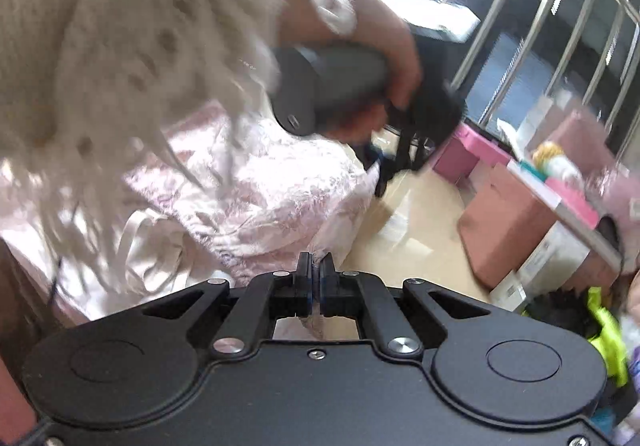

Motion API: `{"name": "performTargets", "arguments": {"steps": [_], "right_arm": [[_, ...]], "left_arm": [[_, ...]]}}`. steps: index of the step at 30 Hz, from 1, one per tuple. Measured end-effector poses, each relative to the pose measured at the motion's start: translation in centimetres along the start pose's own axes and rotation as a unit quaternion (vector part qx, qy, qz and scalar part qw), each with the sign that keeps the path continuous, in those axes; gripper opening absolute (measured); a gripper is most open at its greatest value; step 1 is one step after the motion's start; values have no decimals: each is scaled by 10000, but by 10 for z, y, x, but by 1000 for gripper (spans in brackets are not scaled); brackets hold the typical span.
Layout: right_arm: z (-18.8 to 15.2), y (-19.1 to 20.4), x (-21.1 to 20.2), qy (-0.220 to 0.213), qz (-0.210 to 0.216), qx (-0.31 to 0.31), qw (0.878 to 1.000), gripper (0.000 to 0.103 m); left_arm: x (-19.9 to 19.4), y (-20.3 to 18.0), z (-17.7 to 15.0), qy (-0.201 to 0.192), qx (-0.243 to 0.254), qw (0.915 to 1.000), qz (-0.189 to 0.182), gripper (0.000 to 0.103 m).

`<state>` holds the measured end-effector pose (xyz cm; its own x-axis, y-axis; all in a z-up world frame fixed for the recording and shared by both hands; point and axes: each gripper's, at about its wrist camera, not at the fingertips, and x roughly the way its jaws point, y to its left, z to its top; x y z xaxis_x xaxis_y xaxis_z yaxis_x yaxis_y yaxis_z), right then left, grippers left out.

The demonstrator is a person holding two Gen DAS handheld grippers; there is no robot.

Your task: Fold clothes

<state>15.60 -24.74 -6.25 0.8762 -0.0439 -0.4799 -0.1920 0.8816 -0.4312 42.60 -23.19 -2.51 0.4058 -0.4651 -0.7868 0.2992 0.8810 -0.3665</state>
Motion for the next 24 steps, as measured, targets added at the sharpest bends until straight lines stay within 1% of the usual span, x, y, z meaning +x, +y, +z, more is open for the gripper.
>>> {"name": "performTargets", "arguments": {"steps": [2, 4, 6, 8, 10, 11, 13, 14, 15, 16, 17, 18, 20, 21, 23, 24], "right_arm": [[0, 9, 1, 31, -116, -284, 9995, 2], [0, 20, 2, 61, -202, -563, 9982, 2], [-1, 32, 4, 85, -269, -848, 9960, 2], [-2, 39, 8, 166, -121, -945, 9953, 3], [-2, 41, 12, 264, 131, -880, 9957, 7], [-1, 37, 11, 279, 322, -682, 9968, 7], [1, 27, 10, 308, 707, -282, 9966, 16], [3, 16, 7, 288, 971, 60, 9948, 18], [6, 2, 5, 241, 1239, 476, 9909, 22], [7, -13, 3, 190, 1513, 965, 9836, 25], [7, -29, 3, 100, 1712, 1469, 9742, 26], [7, -45, 2, 9, 1904, 1965, 9618, 28], [5, -69, 6, -157, 2120, 2753, 9376, 28], [5, -76, 11, -160, 2080, 2931, 9330, 28], [6, -79, 27, -29, 1853, 2908, 9387, 29], [5, -77, 36, 45, 1821, 2849, 9411, 27]], "left_arm": [[-11, 34, -7, -254, -624, 9975, -226, 2], [-15, 64, -16, -394, -1184, 9911, -464, 2], [-13, 82, -21, -406, -1508, 9860, -583, 2], [-8, 95, -27, -395, -1747, 9815, -680, 3], [-4, 104, -31, -374, -1915, 9777, -774, 3], [-4, 107, -30, -369, -1906, 9777, -803, 3], [-3, 110, -31, -354, -1871, 9783, -818, 3], [-1, 109, -31, -344, -1853, 9786, -829, 3], [-1, 109, -32, -331, -1841, 9787, -851, 3], [-1, 109, -32, -318, -1836, 9787, -863, 3], [2, 109, -30, -308, -1831, 9788, -866, 3], [4, 110, -30, -304, -1832, 9788, -869, 3], [5, 111, -29, -309, -1852, 9782, -890, 3], [6, 112, -29, -315, -1868, 9776, -912, 4], [8, 113, -28, -313, -1851, 9776, -948, 4], [8, 113, -28, -305, -1839, 9777, -966, 4]]}}
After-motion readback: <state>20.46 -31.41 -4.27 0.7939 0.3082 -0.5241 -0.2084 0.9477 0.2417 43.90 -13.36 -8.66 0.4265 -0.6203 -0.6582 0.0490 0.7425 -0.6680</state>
